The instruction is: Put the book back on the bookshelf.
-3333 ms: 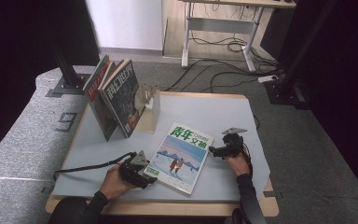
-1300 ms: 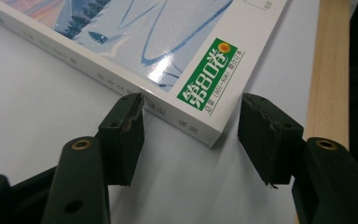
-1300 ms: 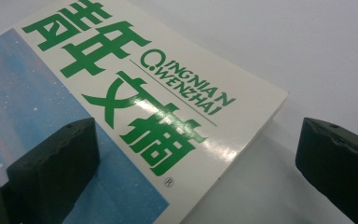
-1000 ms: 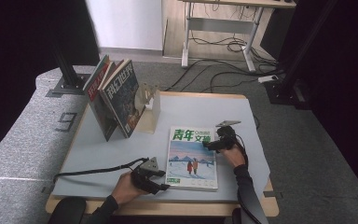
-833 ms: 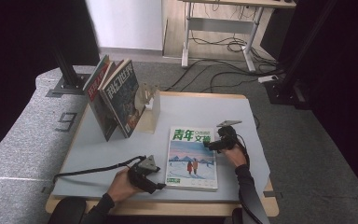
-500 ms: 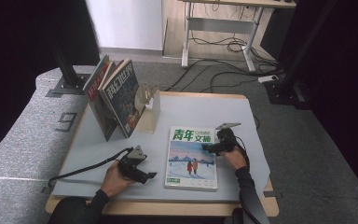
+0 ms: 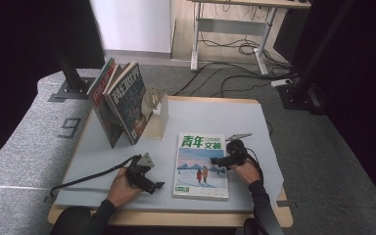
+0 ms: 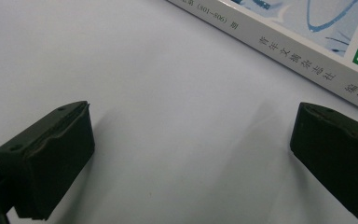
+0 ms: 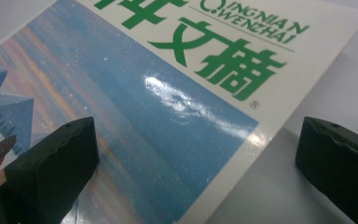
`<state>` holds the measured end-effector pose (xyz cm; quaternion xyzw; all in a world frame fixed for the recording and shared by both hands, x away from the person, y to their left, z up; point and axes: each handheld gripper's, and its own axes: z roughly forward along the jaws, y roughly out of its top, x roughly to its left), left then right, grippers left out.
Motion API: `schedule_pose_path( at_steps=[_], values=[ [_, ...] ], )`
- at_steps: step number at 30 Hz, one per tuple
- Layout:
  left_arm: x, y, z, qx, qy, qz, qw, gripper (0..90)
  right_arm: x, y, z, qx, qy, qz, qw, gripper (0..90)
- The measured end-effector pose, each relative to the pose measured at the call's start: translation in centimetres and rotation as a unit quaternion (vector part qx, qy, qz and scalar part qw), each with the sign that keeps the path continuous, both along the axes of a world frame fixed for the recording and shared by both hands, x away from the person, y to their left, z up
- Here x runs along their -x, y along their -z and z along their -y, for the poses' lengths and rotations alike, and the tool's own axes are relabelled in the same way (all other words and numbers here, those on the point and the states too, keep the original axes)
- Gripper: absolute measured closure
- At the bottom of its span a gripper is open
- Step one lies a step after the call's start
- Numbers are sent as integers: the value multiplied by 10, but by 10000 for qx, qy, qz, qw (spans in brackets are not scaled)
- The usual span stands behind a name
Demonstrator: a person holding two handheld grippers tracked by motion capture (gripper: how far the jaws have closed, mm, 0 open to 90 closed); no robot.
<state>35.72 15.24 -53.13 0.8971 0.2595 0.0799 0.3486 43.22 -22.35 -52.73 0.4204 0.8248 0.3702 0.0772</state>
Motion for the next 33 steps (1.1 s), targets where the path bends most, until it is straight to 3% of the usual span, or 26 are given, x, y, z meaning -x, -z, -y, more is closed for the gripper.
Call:
schedule_pose_path(
  at_steps=[9,19,24,27,31,33],
  values=[
    [0,0,0,-3,-6,10,10000,0,-1,-4,-4,164,196,-241,9994,0],
    [0,0,0,-1,-4,10,10000,0,-5,-7,-14,305,187,-427,9984,0],
    [0,0,0,2,-4,9,10000,0,-5,-8,-7,-19,210,-462,9987,31],
    [0,0,0,4,-6,10,10000,0,-3,-12,-4,-181,209,-368,9989,43],
    [1,0,0,3,-2,10,10000,0,-2,-18,-5,-216,114,-261,9994,81],
    [1,0,0,3,-1,12,10000,0,-3,-22,-6,-458,21,-175,9988,117]
  ],
)
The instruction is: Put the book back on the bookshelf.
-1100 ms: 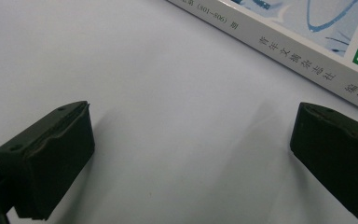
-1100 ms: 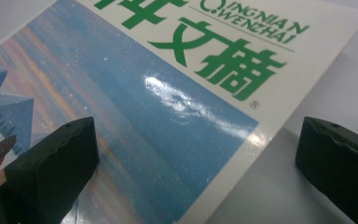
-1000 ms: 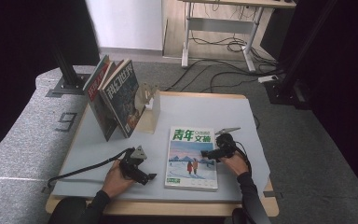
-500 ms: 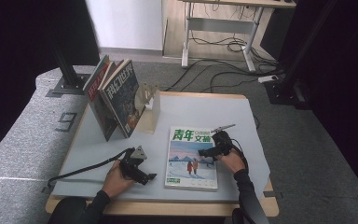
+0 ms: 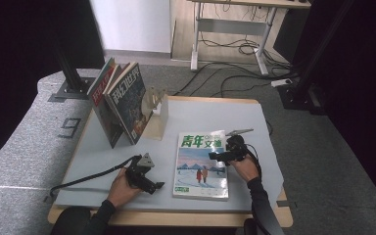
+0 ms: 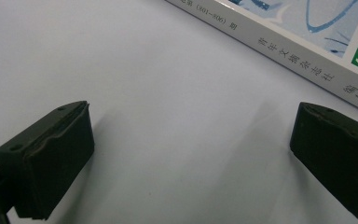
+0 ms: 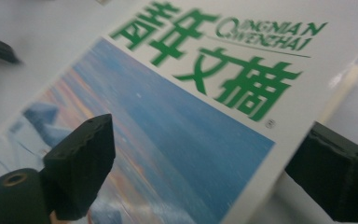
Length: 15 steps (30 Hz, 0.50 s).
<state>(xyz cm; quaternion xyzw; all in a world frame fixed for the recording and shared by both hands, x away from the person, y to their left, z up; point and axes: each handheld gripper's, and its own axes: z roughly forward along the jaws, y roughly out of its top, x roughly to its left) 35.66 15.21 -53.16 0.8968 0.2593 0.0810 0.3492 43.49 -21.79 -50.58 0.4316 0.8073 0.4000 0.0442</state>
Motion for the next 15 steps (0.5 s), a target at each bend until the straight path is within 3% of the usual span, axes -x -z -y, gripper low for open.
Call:
schedule_pose_path(
  at_steps=[2,6,15],
  values=[
    [0,0,0,-3,2,2,10000,0,-1,-2,-3,-95,-39,30,9999,126],
    [0,0,0,-2,1,3,10000,0,0,-2,-8,112,-38,85,9999,143],
    [0,0,0,-6,-9,7,10000,0,12,4,7,38,-101,-81,9999,296]
  ],
)
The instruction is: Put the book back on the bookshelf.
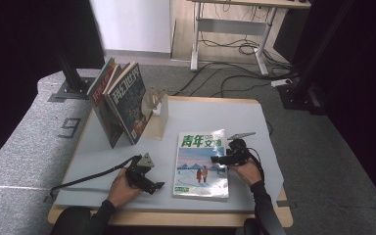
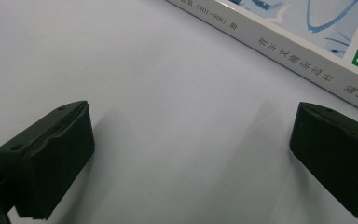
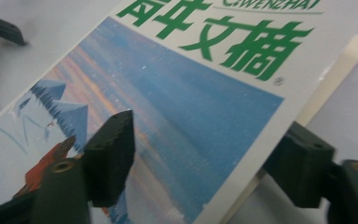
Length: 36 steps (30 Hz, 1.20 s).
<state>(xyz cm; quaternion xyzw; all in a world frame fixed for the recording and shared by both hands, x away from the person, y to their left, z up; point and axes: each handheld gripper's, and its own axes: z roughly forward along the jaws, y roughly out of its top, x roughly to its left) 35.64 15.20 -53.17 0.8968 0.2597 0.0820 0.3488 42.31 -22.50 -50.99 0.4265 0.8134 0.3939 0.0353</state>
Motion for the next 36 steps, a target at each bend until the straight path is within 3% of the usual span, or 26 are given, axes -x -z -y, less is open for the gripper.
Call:
schedule_pose_path(
  at_steps=[13,19,22,29,32,36],
  values=[
    [0,0,0,-5,-8,6,10000,0,-18,-8,-8,-194,91,296,9993,617],
    [0,0,0,-35,-41,39,10000,11,-12,-17,-12,-226,132,604,9978,778],
    [2,0,0,-67,-127,116,9998,50,-6,-24,-16,-191,98,802,9965,812],
    [2,-1,0,-91,-86,124,9998,57,1,-35,-21,-246,47,947,9952,837],
    [1,-2,-1,-85,-101,81,9999,64,3,-38,-21,-290,38,1016,9944,839],
    [-3,-7,-4,-140,-123,-53,9998,142,6,-43,-22,-380,41,1140,9927,841]
  ],
)
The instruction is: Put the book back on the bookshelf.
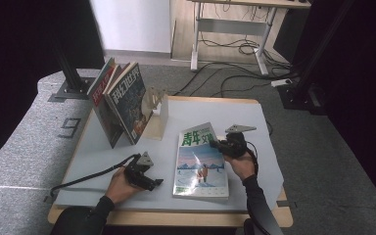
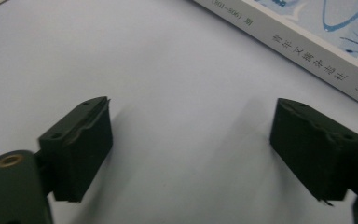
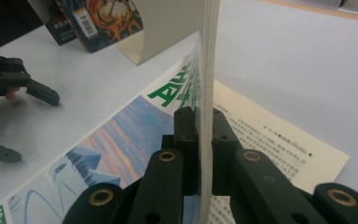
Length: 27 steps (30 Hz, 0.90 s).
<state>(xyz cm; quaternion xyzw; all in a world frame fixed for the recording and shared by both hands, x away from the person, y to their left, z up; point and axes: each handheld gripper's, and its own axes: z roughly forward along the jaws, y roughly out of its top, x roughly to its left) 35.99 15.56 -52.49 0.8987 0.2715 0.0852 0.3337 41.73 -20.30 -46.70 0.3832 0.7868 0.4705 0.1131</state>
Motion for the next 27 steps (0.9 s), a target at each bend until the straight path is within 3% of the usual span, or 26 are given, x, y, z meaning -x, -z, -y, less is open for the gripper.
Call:
schedule_pose_path(
  at_steps=[5,9,14,17,21,27],
  values=[
    [-7,-4,-2,176,49,-267,9995,161,4,-8,0,-65,-49,136,9999,841],
    [-10,-8,-1,439,97,-315,9985,185,6,-12,-2,-41,-78,219,9997,841],
    [-12,-21,18,326,340,-175,9987,184,8,-16,-3,-39,-99,288,9995,841],
    [-17,-24,28,325,439,-218,9983,184,10,-18,-2,-52,-94,340,9994,841],
    [-22,-25,35,484,546,-346,9967,191,14,-21,-1,-53,-123,413,9991,841],
    [-28,-21,49,386,742,-474,9954,206,18,-25,0,-46,-150,511,9986,841]
  ],
)
